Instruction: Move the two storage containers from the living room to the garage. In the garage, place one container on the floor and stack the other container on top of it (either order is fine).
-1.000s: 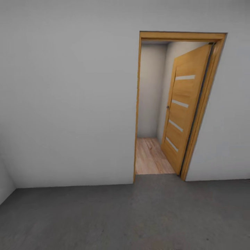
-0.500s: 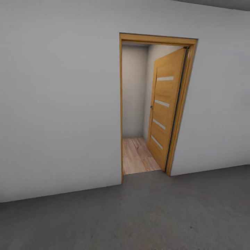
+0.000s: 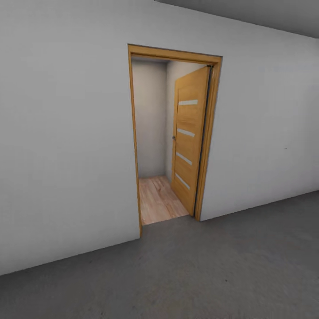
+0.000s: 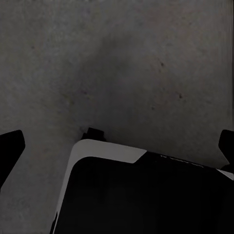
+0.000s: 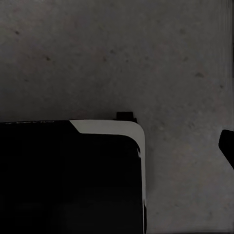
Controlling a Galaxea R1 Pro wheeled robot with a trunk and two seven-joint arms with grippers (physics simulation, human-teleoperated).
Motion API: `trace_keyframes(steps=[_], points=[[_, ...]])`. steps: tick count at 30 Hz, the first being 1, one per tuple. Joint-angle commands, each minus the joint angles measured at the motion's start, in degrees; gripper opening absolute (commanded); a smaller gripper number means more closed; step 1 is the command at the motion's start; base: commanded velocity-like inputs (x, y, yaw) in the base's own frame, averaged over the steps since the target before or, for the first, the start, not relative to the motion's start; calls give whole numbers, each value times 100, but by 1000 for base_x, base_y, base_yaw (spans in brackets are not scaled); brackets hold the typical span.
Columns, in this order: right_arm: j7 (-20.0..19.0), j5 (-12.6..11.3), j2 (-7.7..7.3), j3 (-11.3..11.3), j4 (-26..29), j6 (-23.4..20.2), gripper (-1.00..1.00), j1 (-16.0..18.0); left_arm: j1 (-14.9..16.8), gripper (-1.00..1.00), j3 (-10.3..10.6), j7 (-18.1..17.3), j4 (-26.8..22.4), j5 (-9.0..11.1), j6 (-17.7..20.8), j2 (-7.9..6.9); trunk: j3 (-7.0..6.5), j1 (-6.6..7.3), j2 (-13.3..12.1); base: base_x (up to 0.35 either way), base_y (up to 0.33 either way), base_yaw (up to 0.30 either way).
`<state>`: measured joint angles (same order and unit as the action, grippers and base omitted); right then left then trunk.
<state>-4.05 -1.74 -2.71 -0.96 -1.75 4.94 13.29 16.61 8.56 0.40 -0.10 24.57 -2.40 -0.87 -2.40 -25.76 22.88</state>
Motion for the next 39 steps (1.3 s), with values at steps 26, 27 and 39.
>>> trace_keyframes(steps=[26,27,39], points=[[58,0,-1,-1,-14,37,100,6,0,100,70,-4,1,3,48,0,-10,-2,4,104,0,-29],[59,2,-1,-1,-13,40,100,6,0,100,71,-4,1,2,50,0,-10,-2,4,317,0,0],[62,39,-1,7,-10,120,100,6,0,100,75,-5,1,-39,59,8,-10,-2,4,318,-48,0]])
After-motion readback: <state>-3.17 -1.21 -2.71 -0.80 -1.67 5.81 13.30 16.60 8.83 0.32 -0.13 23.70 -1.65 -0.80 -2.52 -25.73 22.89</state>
